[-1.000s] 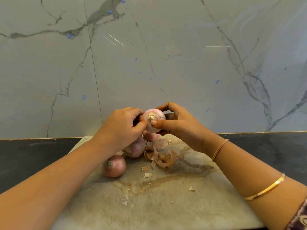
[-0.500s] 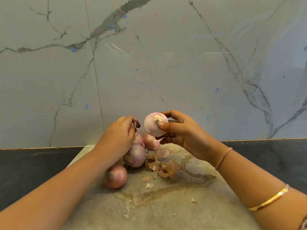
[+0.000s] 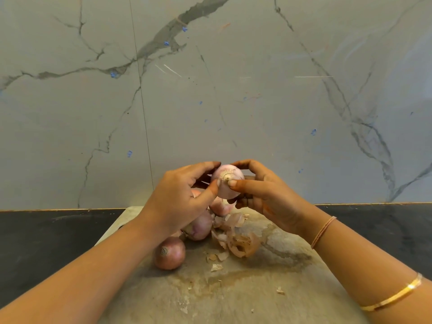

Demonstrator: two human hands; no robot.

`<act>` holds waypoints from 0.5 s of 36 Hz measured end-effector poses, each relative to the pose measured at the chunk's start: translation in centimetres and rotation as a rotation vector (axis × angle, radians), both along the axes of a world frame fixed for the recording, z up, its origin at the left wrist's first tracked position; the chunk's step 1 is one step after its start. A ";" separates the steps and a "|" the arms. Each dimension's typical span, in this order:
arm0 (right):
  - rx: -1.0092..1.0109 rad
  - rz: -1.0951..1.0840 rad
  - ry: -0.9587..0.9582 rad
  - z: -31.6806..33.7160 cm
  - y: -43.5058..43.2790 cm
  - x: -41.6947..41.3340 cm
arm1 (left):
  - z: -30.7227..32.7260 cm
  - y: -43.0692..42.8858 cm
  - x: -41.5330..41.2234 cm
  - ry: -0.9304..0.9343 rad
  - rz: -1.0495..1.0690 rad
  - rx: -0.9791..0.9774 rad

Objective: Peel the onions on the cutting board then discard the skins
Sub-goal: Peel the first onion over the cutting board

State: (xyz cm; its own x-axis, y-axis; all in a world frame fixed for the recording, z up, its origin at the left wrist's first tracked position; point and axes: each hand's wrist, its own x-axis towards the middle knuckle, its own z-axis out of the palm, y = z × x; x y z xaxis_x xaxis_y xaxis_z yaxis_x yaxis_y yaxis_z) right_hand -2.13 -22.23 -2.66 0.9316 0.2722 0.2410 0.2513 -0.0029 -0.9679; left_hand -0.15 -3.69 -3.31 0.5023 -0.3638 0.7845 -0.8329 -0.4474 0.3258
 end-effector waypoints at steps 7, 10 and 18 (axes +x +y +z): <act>-0.083 -0.004 -0.022 -0.1 0.2 -0.1 | 0.1 0.1 -0.4 -0.041 0.003 0.013; -0.114 -0.017 -0.038 -0.2 0.3 -0.1 | 0.2 0.2 -0.2 -0.063 0.040 0.010; -0.108 -0.066 -0.067 -0.2 0.3 0.0 | 0.1 0.3 0.0 -0.057 0.051 0.000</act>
State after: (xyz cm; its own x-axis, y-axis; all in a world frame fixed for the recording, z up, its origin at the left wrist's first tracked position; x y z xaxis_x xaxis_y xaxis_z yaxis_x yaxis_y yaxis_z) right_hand -2.13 -21.89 -2.84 0.9312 0.2389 0.2754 0.3108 -0.1249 -0.9423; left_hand -0.10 -3.37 -3.22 0.4749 -0.3389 0.8122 -0.8260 -0.4901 0.2785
